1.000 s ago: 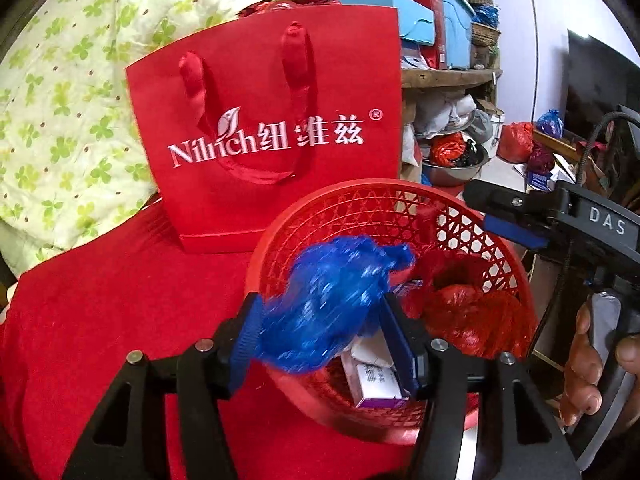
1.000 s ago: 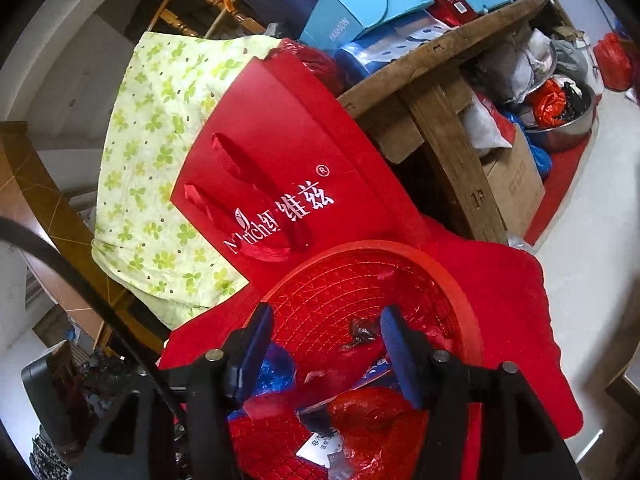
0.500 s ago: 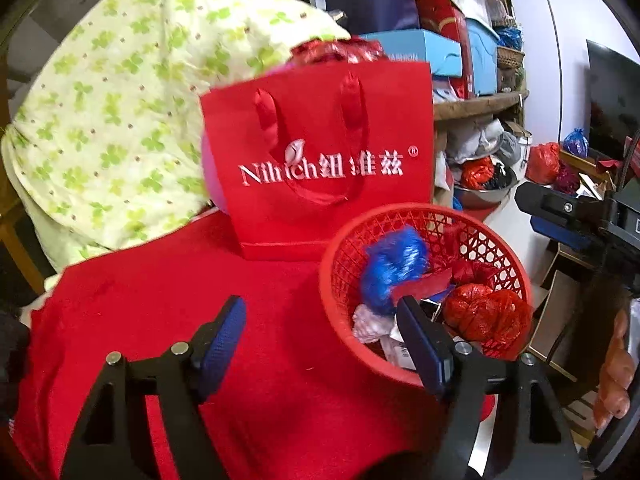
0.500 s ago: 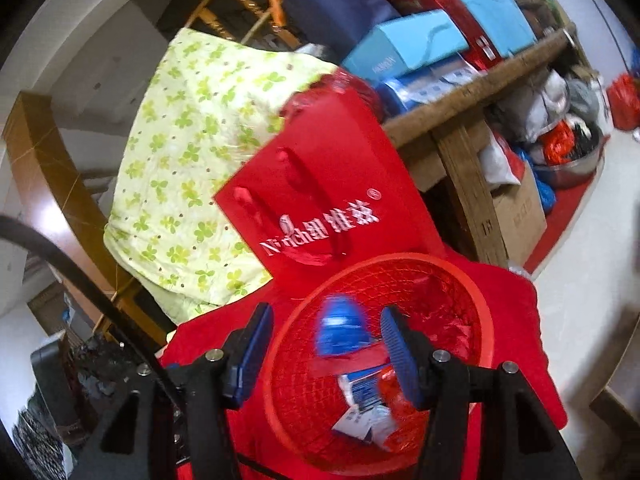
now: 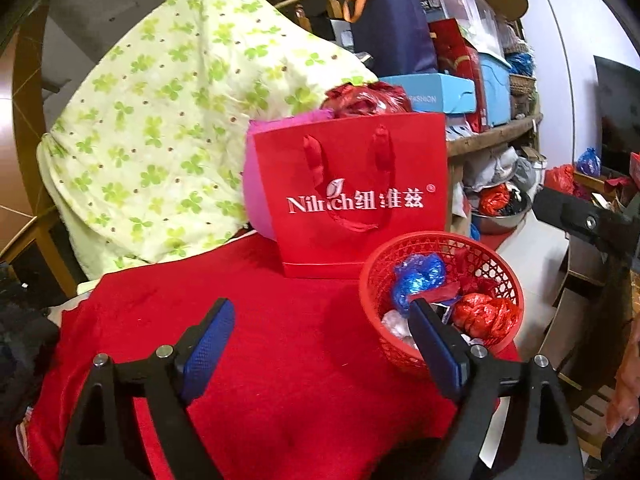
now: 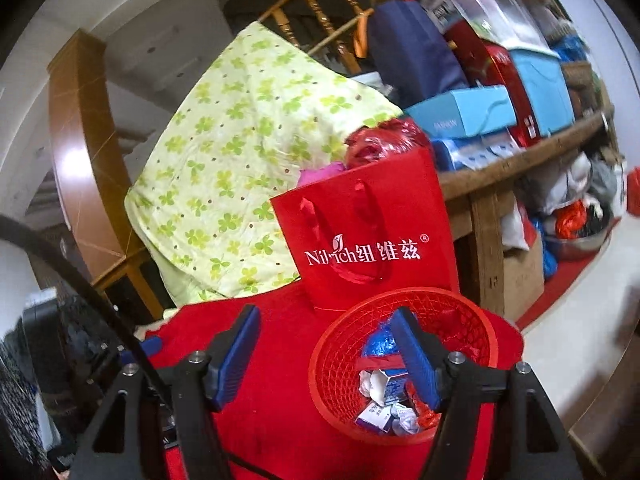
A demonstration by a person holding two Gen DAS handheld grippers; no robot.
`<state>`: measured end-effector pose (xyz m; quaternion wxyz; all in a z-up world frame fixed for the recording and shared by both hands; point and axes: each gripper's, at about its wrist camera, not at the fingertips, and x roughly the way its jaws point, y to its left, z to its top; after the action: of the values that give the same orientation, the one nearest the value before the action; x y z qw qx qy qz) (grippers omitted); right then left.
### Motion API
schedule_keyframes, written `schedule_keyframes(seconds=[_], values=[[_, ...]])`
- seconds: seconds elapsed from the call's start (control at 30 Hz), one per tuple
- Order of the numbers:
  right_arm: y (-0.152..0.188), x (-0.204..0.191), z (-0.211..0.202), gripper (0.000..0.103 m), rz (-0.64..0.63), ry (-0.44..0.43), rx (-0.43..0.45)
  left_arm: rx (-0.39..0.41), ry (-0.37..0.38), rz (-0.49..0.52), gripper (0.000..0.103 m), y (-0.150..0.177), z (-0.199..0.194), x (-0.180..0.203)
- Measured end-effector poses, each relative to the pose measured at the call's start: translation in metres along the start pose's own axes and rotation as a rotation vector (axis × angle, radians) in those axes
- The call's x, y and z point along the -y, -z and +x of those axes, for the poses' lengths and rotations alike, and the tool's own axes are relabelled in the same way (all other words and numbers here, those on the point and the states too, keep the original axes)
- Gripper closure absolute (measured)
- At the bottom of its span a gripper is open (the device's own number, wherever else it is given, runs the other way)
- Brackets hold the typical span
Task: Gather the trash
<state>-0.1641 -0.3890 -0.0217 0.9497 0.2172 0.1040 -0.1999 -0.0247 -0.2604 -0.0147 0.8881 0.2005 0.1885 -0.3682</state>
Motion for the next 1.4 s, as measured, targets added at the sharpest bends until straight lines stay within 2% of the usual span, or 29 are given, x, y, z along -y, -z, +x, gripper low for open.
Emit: schedule_keyframes(seconds=[0.2, 0.33, 0.63, 0.87, 1.07, 1.4], values=[[0.005, -0.032, -0.022, 0.031, -0.105, 0.022, 0.006, 0.013, -0.053, -0.031, 0.014, 0.005, -0.022, -0.017], [0.007, -0.050, -0.036, 0.031, -0.154, 0.025, 0.006, 0.026, -0.098, -0.050, 0.010, 0.010, -0.037, -0.026], [0.021, -0.068, -0.044, 0.031, -0.154, 0.031, -0.062, 0.036, -0.162, -0.064, 0.010, 0.022, -0.066, -0.041], [0.036, -0.071, -0.051, 0.031, -0.136, 0.060, -0.071, 0.041, -0.132, -0.050, 0.009, 0.030, -0.085, -0.041], [0.051, -0.060, -0.060, 0.031, -0.126, 0.160, -0.102, 0.029, -0.083, -0.005, 0.009, 0.037, -0.090, -0.022], [0.049, -0.043, -0.062, 0.031, -0.100, 0.204, -0.109, 0.017, -0.053, 0.027, 0.009, 0.038, -0.087, -0.006]])
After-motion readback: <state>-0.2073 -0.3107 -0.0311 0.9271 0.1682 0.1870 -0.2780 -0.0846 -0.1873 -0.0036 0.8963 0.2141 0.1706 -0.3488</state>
